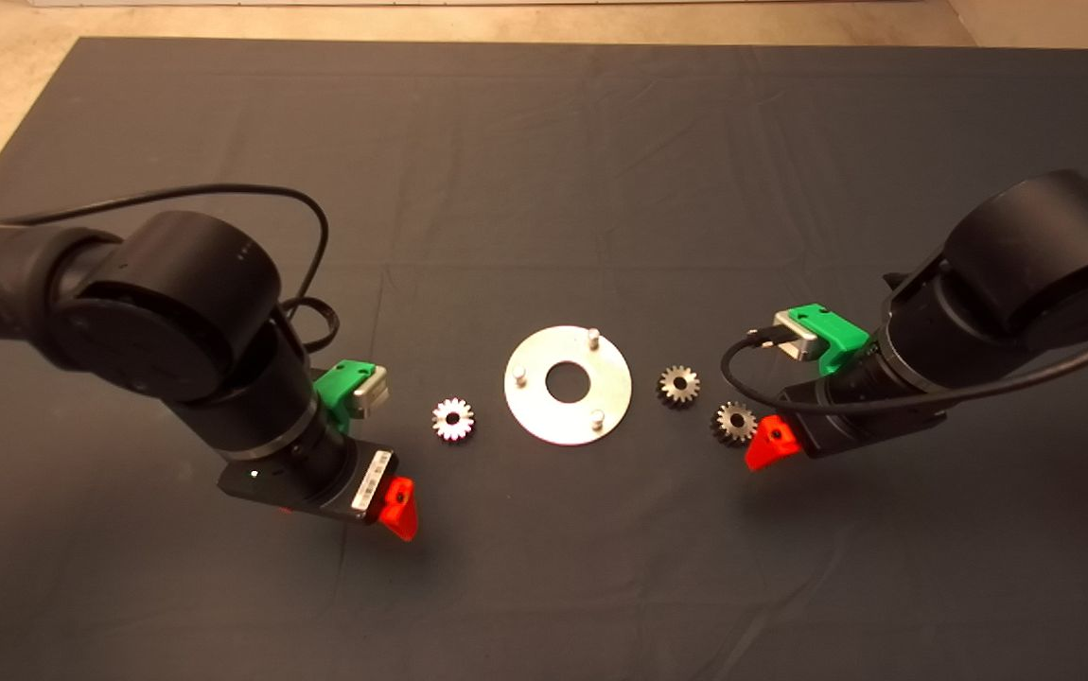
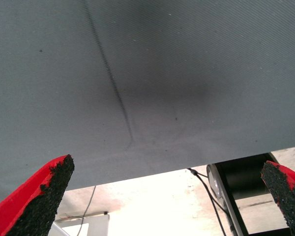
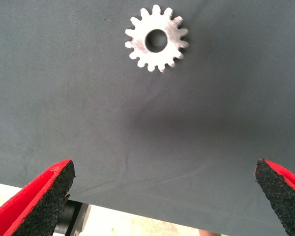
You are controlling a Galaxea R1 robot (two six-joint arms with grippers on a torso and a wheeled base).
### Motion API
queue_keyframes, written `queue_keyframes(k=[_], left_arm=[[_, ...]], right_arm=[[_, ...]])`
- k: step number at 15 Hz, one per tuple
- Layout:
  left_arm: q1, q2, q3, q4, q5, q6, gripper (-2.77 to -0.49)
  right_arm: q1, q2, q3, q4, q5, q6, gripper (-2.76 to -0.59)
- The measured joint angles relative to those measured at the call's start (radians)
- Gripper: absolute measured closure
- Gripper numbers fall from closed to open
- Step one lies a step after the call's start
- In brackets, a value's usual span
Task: Install three planetary gears onto the carrier pins
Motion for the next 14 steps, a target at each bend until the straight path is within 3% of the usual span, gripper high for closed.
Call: queue_keyframes(k=[3, 5, 8, 11, 14], left_arm=[[0.0, 0.041, -0.03, 0.001, -0.021, -0.001, -2.77], [0.0, 0.055, -0.035, 0.011, -0.036, 0.0, -2.77], [0.0, 0.049, -0.054, 0.024, -0.034, 0.007, -2.77], [0.003, 0.052, -0.1, 0.046, -0.034, 0.057, -2.77], [0.037, 0.052, -0.177, 0.054, -0.038, 0.106, -2.77]], right_arm=[[-0.008, 0.006, -0.011, 0.0, 0.006, -0.011, -2.73], [-0.022, 0.003, -0.016, 0.0, 0.001, -0.014, -2.73], [-0.028, 0.006, -0.022, 0.0, 0.002, -0.014, -2.73], [-0.028, 0.006, -0.029, 0.0, 0.002, -0.021, -2.73], [-0.028, 0.006, -0.057, 0.0, 0.002, -0.049, -2.73]])
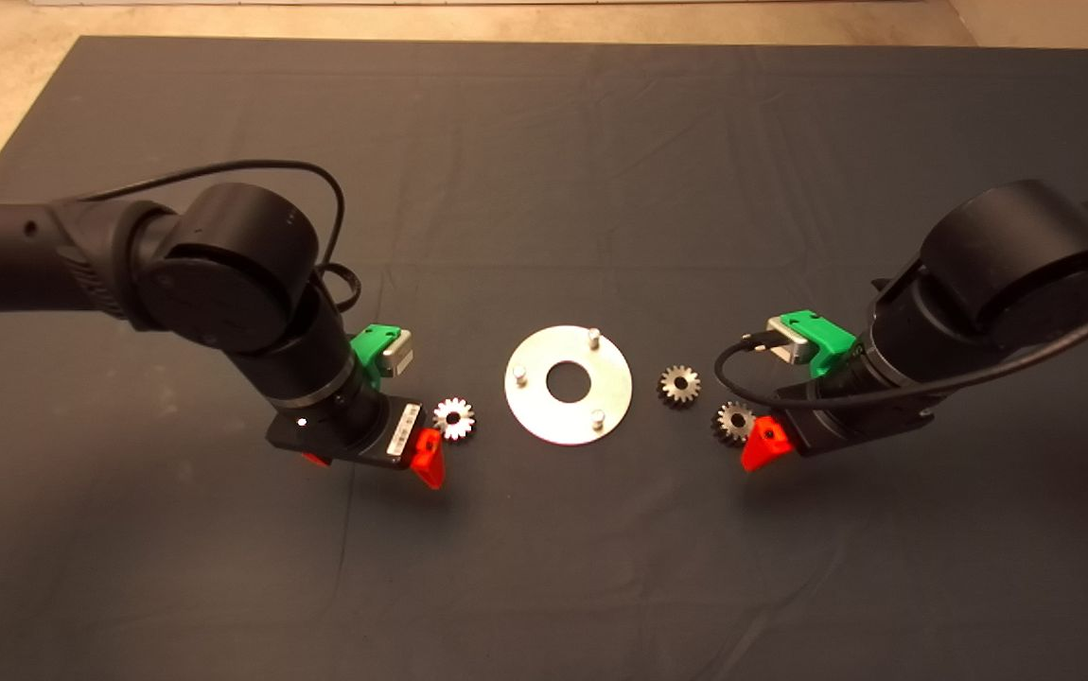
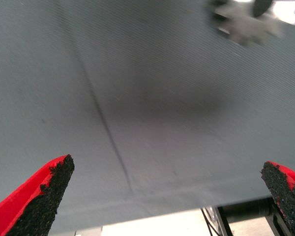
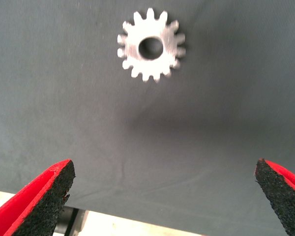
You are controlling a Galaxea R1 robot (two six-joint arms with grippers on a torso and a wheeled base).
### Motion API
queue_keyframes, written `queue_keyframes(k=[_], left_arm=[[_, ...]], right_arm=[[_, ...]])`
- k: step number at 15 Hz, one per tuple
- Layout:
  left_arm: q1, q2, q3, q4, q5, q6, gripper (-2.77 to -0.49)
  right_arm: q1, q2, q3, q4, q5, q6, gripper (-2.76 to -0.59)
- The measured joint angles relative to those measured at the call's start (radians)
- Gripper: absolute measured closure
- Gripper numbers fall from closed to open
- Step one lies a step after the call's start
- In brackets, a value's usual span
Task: Install three planetary gears onto the carrier pins
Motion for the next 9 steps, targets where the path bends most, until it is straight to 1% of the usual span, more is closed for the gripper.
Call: queue_keyframes(k=[1, 2, 4, 5, 6, 8, 9], left_arm=[[0.008, 0.005, -0.019, 0.004, 0.001, 0.008, -2.77], [0.011, 0.013, -0.036, 0.011, 0.004, 0.017, -2.77], [0.011, 0.056, -0.064, 0.03, 0.003, 0.031, -2.77], [0.011, 0.075, -0.07, 0.039, -0.002, 0.034, -2.77], [0.01, 0.081, -0.072, 0.052, -0.005, 0.035, -2.77], [0.011, 0.08, -0.091, 0.058, -0.008, 0.034, -2.77], [0.011, 0.077, -0.097, 0.061, -0.014, 0.033, -2.77]], right_arm=[[0.0, 0.001, -0.008, -0.001, 0.001, -0.006, -2.73], [0.0, 0.004, -0.024, -0.001, 0.002, -0.023, -2.73], [0.0, 0.005, -0.052, -0.001, 0.001, -0.051, -2.73], [-0.003, 0.007, -0.063, -0.001, 0.002, -0.057, -2.73], [-0.011, 0.011, -0.072, -0.001, 0.0, -0.064, -2.73], [-0.026, 0.019, -0.083, -0.001, -0.001, -0.073, -2.73], [-0.029, 0.027, -0.086, -0.002, 0.0, -0.075, -2.73]])
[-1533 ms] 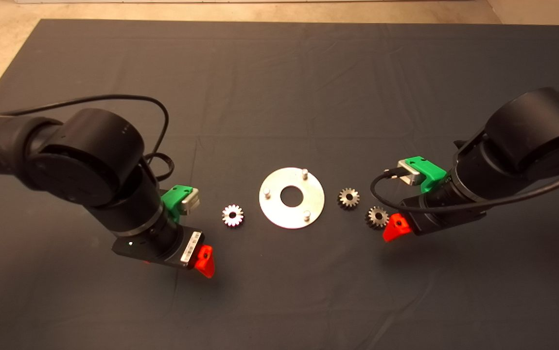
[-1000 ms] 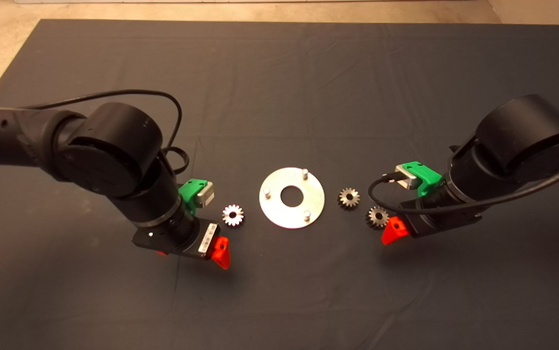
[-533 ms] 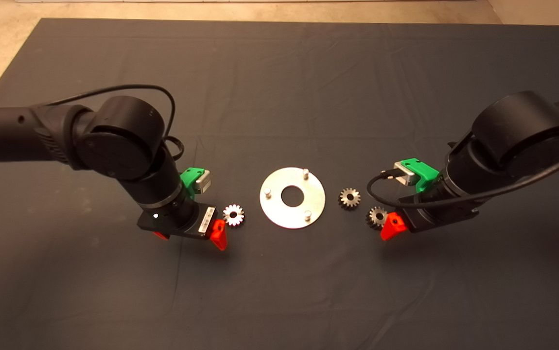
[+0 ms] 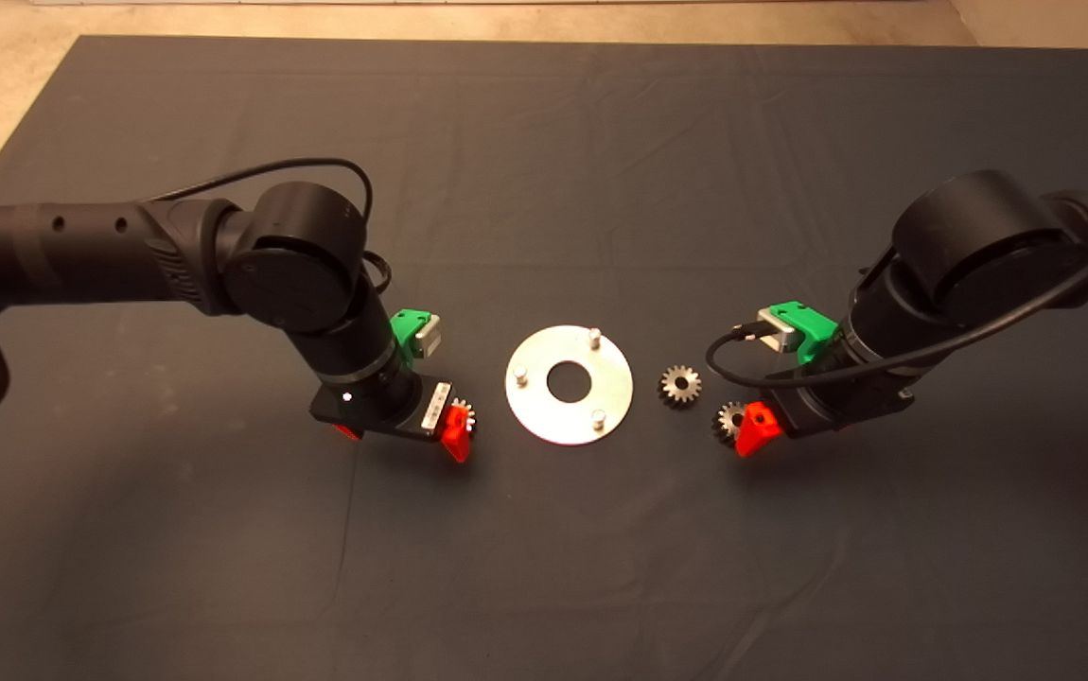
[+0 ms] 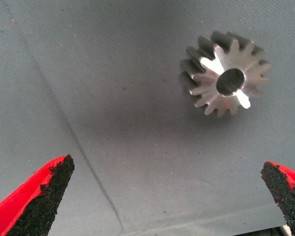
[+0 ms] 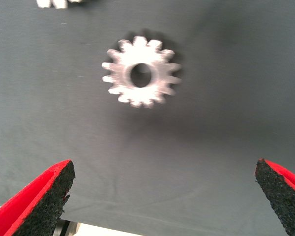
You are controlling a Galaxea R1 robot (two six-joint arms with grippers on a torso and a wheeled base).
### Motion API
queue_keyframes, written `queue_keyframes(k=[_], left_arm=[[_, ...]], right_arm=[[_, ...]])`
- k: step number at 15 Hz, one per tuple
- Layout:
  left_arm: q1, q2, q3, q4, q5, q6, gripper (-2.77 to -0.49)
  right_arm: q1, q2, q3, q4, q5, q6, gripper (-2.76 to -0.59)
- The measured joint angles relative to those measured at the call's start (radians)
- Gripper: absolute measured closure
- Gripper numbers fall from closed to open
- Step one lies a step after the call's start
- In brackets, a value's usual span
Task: Install three planetary gears onto the carrier pins
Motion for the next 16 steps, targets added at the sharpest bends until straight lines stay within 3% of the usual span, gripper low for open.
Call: queue_keyframes(k=[4, 5, 8, 9, 13, 14, 16], left_arm=[[0.0, 0.001, -0.027, 0.001, -0.016, -0.05, -2.77], [0.0, 0.001, -0.028, 0.001, -0.032, -0.056, -2.77], [0.0, 0.002, -0.033, 0.001, -0.122, -0.071, -2.77], [0.0, 0.004, -0.046, 0.002, -0.133, -0.072, -2.77], [0.002, 0.016, -0.074, 0.02, -0.135, -0.074, -2.77], [0.012, 0.031, -0.081, 0.023, -0.135, -0.073, -2.77], [0.053, 0.068, -0.094, 0.036, -0.14, -0.071, -2.77]], right_arm=[[-0.013, 0.006, -0.008, -0.001, 0.002, -0.006, -2.73], [-0.015, 0.006, -0.009, -0.001, 0.001, -0.006, -2.73], [-0.015, 0.023, -0.013, -0.002, 0.002, -0.007, -2.73], [-0.015, 0.027, -0.013, -0.002, 0.002, -0.007, -2.73], [-0.015, 0.034, -0.015, -0.002, 0.002, -0.007, -2.73], [-0.015, 0.036, -0.015, -0.003, 0.002, -0.007, -2.73], [-0.015, 0.037, -0.015, -0.003, 0.002, -0.007, -2.73]])
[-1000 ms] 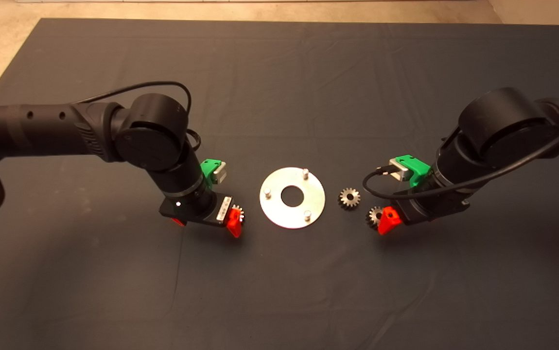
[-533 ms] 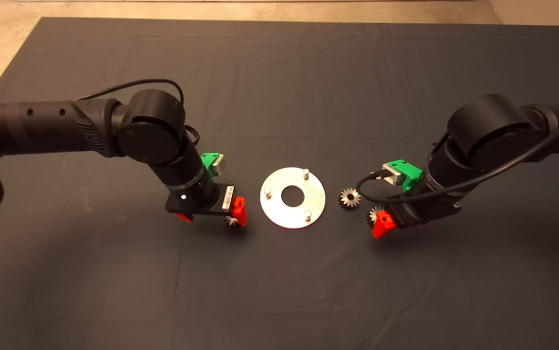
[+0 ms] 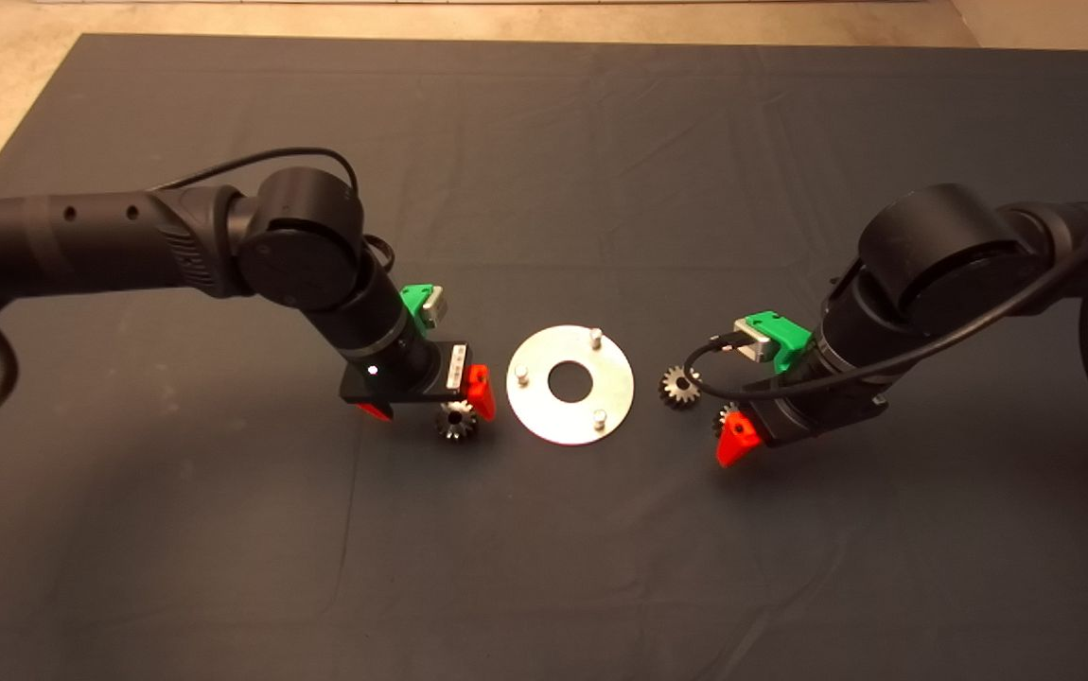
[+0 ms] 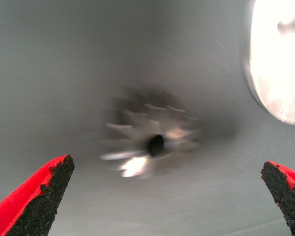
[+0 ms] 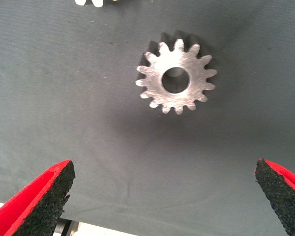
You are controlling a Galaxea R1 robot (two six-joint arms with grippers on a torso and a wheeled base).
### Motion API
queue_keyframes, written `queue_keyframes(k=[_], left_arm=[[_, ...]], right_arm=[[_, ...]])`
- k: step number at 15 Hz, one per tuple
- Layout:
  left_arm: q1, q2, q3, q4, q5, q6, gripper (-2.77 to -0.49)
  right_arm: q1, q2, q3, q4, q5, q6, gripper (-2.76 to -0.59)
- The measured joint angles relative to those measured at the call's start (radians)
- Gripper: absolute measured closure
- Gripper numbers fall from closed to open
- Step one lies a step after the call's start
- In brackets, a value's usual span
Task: Install three planetary gears onto the carrier pins
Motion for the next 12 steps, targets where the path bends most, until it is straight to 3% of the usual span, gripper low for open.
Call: queue_keyframes(k=[2, 8, 12], left_arm=[[0.007, 0.002, 0.0, 0.003, -0.012, 0.002, -2.77], [0.004, -0.002, -0.007, 0.037, -0.012, 0.042, -2.77], [0.004, -0.002, -0.015, 0.086, -0.011, 0.045, -2.76]], right_arm=[[0.0, 0.0, 0.0, 0.0, -0.001, 0.0, -2.73], [0.0, 0.0, -0.003, 0.0, 0.0, 0.0, -2.73], [0.0, 0.001, -0.006, 0.0, 0.0, -0.003, -2.73]])
